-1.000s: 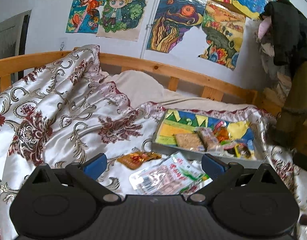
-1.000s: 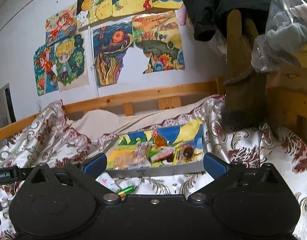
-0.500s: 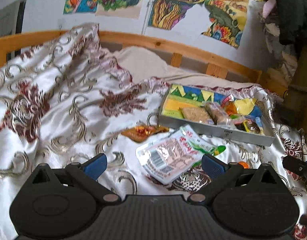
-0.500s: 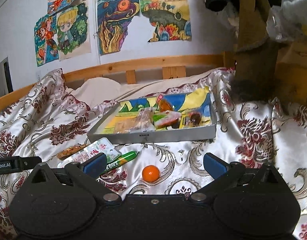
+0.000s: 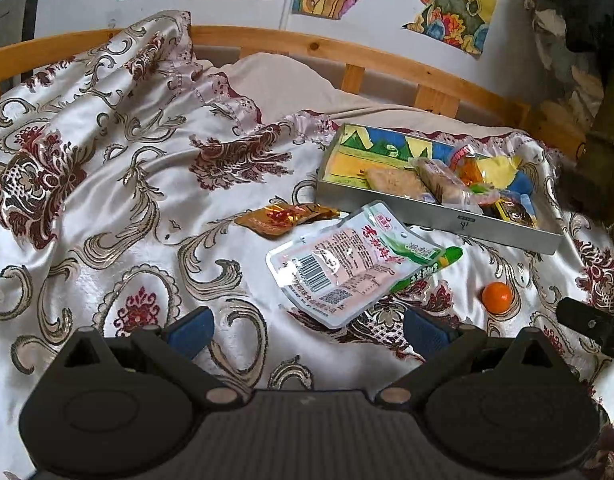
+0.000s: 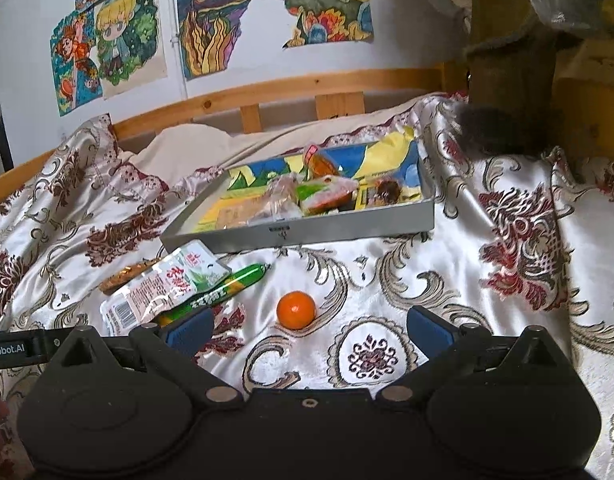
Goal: Organize snacks
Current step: 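Move both tools down toward the remaining snacks beside the tray, then grasp the pink-and-white snack bag with left tool while right tool approaches the orange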
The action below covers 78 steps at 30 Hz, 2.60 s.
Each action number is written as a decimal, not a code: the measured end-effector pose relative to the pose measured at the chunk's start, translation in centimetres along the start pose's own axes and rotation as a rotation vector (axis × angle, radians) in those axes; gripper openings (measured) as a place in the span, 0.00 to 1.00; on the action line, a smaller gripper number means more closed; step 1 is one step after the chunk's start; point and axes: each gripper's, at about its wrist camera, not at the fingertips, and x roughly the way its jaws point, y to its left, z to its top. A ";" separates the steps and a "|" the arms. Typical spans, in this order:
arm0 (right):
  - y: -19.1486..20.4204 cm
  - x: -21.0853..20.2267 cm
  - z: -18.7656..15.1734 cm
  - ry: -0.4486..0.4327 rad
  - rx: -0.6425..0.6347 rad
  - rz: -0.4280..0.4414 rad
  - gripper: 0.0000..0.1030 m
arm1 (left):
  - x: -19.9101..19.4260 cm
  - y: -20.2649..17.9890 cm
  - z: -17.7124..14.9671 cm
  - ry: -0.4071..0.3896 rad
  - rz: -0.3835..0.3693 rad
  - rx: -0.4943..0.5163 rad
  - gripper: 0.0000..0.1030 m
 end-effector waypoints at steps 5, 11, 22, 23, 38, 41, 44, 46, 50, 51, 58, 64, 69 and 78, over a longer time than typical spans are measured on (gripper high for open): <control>0.0 0.9 0.0 0.013 0.022 0.006 0.99 | 0.1 -0.3 0.3 -0.014 0.007 0.023 0.99; -0.2 1.5 -0.2 0.026 0.024 0.001 0.99 | 1.4 -0.2 0.5 0.015 0.009 0.011 0.99; 0.3 2.5 -0.6 0.037 -0.007 -0.012 0.99 | 2.8 -0.6 1.0 0.005 0.014 0.023 1.00; 0.4 2.7 -0.6 0.040 -0.012 -0.010 0.99 | 3.0 -0.6 1.0 0.007 0.014 0.024 1.00; 1.3 6.5 0.4 0.013 -0.119 -0.011 0.99 | 5.9 -1.1 3.4 -0.010 -0.104 0.251 1.00; 1.3 7.1 0.1 0.026 -0.129 -0.006 0.99 | 6.5 -1.5 3.8 -0.002 -0.182 0.337 1.00; 1.3 7.7 -0.1 0.040 -0.124 -0.003 0.99 | 7.2 -2.1 3.7 -0.002 -0.213 0.434 1.00; 1.3 8.1 -0.2 0.044 -0.121 0.000 0.99 | 8.0 -2.4 3.4 0.005 -0.217 0.483 1.00; 1.6 9.0 -0.2 0.056 -0.131 0.010 0.96 | 9.2 -2.2 3.1 0.015 -0.210 0.494 1.00; 1.7 9.2 -0.2 0.061 -0.134 0.013 0.95 | 9.5 -2.1 3.2 0.022 -0.217 0.486 1.00; 1.9 9.9 -0.4 0.066 -0.126 0.031 0.92 | 11.1 -1.2 4.0 0.065 -0.278 0.468 1.00; 1.5 10.6 -0.5 0.079 -0.102 0.032 0.91 | 11.4 -1.8 4.0 0.115 -0.318 0.522 1.00; 1.6 10.7 -0.5 0.076 -0.109 0.034 0.88 | 11.6 -2.3 3.7 0.133 -0.314 0.552 0.99; 1.8 10.9 -0.7 0.081 -0.117 0.028 0.87 | 11.4 -1.6 4.5 0.144 -0.323 0.462 0.91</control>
